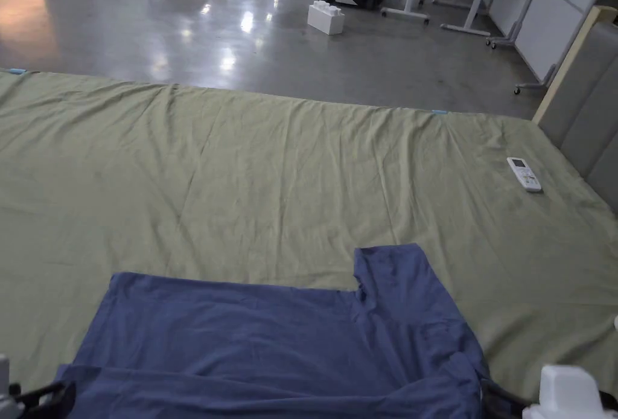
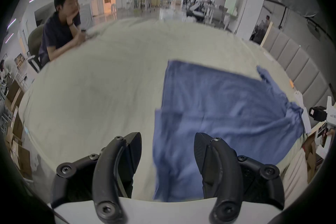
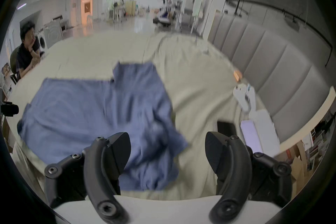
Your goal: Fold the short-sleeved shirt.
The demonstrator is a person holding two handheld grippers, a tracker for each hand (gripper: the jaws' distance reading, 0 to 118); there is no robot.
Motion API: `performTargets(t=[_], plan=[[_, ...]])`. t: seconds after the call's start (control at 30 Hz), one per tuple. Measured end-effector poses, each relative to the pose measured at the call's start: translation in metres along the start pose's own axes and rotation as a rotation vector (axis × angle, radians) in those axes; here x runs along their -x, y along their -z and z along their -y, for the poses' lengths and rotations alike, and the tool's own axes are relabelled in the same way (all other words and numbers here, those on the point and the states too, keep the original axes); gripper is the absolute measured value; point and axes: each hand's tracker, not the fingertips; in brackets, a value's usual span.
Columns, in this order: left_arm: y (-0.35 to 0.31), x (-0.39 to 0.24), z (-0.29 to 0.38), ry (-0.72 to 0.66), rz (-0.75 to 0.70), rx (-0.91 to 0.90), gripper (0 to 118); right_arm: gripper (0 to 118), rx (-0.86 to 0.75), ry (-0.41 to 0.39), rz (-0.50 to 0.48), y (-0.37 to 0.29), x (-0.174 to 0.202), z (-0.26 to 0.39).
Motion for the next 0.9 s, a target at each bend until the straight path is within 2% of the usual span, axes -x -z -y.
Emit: performTargets(t=[0.2, 0.23, 0.3, 0.33, 0.4, 0.53, 0.63, 0.9], plan=[[-0.013, -0.037, -0.043, 0.028, -0.018, -0.240, 61, 85, -0.252, 0.029, -0.051, -0.005, 0.029, -0.043], [-0.016, -0.044, -0.049, 0.032, -0.023, -0.286, 61, 80, -0.282, 0.033, -0.064, -0.006, 0.036, -0.047], [-0.022, -0.055, -0.058, 0.038, -0.026, -0.352, 55, 54, -0.346, 0.038, -0.059, -0.004, 0.050, -0.053], [-0.025, -0.061, -0.060, 0.039, -0.033, -0.389, 50, 45, -0.382, 0.041, -0.052, -0.005, 0.057, -0.056], [-0.031, -0.071, -0.065, 0.047, -0.039, -0.448, 25, 36, -0.446, 0.048, -0.067, -0.007, 0.069, -0.061], [-0.041, -0.086, -0.067, 0.091, -0.054, -0.532, 5, 7, -0.529, 0.065, -0.061, -0.011, 0.085, -0.068], [-0.046, -0.090, -0.065, 0.113, -0.065, -0.557, 3, 1, -0.570, 0.054, -0.040, -0.016, 0.090, -0.070], [-0.027, -0.066, -0.061, 0.117, -0.058, -0.500, 3, 0, -0.570, 0.060, -0.041, -0.012, 0.086, -0.068]])
